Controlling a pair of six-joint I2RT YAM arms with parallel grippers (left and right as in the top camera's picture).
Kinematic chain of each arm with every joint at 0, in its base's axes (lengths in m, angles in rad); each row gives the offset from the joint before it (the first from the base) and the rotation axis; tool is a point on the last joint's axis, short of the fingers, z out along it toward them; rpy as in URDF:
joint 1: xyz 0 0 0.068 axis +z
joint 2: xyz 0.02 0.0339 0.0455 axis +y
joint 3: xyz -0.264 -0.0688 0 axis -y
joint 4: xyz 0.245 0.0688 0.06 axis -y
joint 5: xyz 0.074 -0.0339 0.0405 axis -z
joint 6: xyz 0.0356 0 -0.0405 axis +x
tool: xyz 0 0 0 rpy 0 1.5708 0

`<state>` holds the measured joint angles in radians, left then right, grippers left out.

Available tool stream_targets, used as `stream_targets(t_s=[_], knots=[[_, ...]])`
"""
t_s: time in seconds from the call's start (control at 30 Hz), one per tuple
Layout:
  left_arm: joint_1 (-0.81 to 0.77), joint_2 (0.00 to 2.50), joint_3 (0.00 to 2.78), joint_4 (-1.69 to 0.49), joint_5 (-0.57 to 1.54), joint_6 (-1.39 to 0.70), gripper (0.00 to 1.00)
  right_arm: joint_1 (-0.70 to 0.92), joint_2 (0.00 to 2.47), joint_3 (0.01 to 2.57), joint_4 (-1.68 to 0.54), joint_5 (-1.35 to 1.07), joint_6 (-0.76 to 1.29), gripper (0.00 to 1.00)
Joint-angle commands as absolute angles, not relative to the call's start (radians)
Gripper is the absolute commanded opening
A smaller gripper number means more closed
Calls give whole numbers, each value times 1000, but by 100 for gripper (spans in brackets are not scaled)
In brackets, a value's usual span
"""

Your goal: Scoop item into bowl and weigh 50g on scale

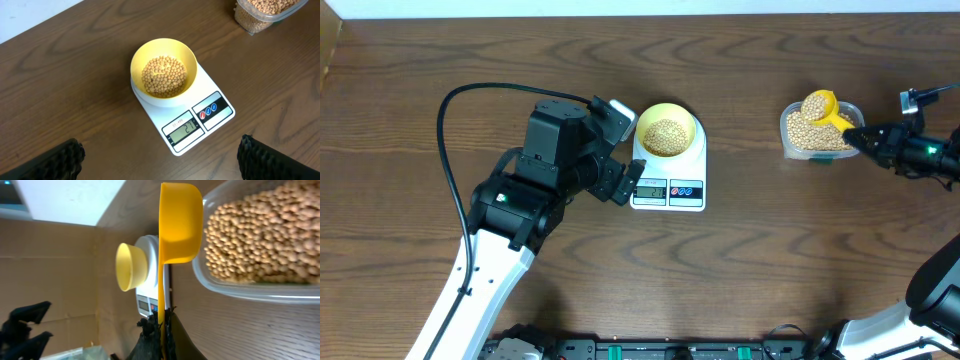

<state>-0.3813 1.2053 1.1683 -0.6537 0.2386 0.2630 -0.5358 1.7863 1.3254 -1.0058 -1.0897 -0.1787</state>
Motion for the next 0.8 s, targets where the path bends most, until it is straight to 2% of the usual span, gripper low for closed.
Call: stream_targets(t_s=[0.0, 0.77], knots=[[-376, 1206, 1161, -654, 254, 269, 100, -535, 1786, 1319, -1005, -1200, -204, 1], [-376, 1206, 1161, -654, 254, 269, 100, -350, 1786, 1319, -938, -1241, -145, 1]])
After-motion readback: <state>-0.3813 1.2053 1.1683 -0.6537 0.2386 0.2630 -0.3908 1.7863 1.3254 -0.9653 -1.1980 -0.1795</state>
